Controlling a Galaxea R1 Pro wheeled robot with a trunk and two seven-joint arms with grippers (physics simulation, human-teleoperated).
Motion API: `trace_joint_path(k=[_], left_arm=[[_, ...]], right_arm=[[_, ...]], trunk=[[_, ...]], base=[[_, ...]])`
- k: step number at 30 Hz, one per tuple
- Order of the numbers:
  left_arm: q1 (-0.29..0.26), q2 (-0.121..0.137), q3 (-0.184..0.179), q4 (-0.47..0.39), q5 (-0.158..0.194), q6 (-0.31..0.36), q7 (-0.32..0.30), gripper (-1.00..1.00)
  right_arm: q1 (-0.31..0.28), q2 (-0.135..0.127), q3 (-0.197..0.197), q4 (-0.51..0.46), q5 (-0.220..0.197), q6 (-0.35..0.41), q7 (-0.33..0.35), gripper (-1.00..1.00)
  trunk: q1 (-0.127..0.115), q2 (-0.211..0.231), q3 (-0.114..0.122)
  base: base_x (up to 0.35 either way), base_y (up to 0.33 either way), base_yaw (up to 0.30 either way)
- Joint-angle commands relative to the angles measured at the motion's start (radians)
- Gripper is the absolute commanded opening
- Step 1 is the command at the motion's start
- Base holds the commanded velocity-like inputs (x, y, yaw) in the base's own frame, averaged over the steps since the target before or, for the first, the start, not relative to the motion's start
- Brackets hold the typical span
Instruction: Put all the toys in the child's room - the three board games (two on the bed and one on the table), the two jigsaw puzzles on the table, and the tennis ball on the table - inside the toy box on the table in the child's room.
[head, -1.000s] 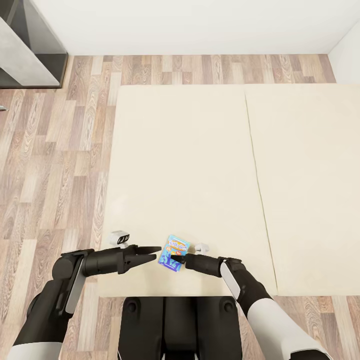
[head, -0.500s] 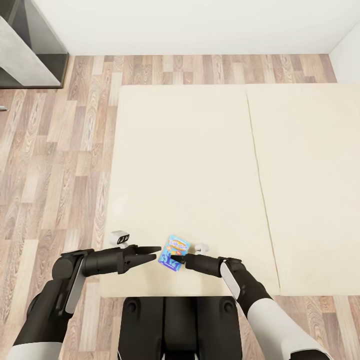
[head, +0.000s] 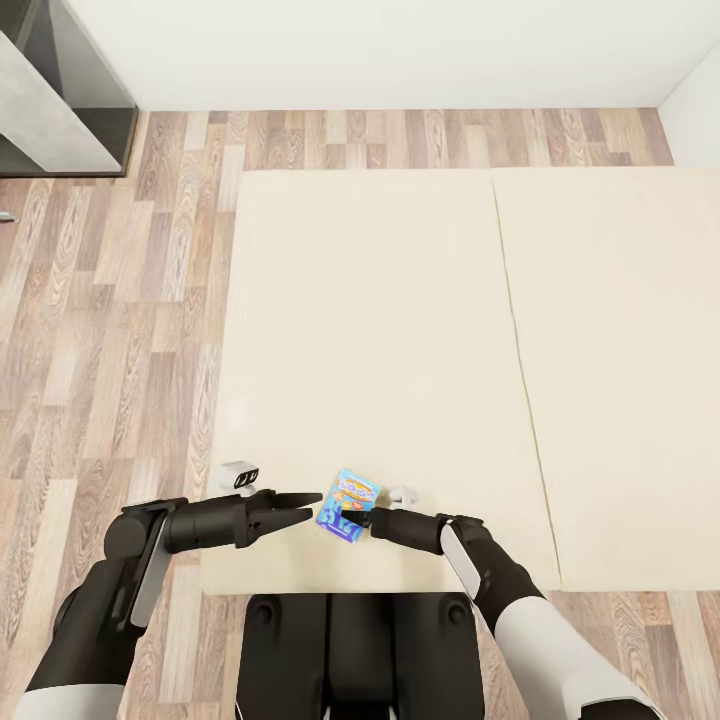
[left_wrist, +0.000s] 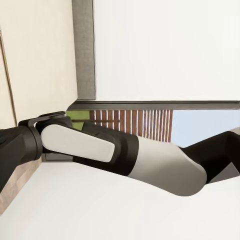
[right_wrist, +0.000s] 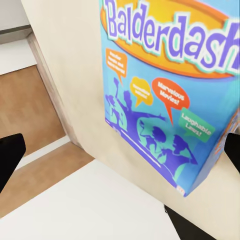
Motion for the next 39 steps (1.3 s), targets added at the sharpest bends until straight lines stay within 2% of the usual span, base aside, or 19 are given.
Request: trace_joint_path(k=[1, 18, 24, 35, 39], left_arm=[[0.000, 0.000, 0.000, 0.000, 0.000, 0.011, -0.004, 1.00], [0.000, 0.001, 0.000, 0.000, 0.000, 0.011, -0.004, 1.00], [0.000, 0.001, 0.000, 0.000, 0.000, 0.011, -0.005, 1.00], [0.000, 0.001, 0.001, 0.000, 0.000, 0.011, -0.008, 1.00], [0.000, 0.001, 0.000, 0.000, 0.000, 0.011, -0.008, 1.00]], right_arm=[[0.000, -0.001, 0.001, -0.001, -0.008, 0.009, -0.002, 1.00], [0.000, -0.003, 0.000, 0.002, -0.008, 0.018, -0.010, 1.00], [-0.007, -0.005, 0.000, 0.001, -0.007, 0.052, -0.017, 1.00], [-0.053, -0.005, -0.001, -0.001, -0.005, 0.068, -0.040, 1.00], [-0.079, -0.004, 0.000, 0.000, -0.005, 0.070, -0.089, 1.00]], trunk=[[0.001, -0.001, -0.001], [0.001, -0.001, -0.001], [0.001, -0.001, -0.001], [0.001, -0.001, -0.001], [0.001, -0.001, -0.001]], base=[[0.000, 0.000, 0.000], [0.000, 0.000, 0.000], [0.000, 0.000, 0.000], [0.000, 0.000, 0.000], [0.000, 0.000, 0.000]])
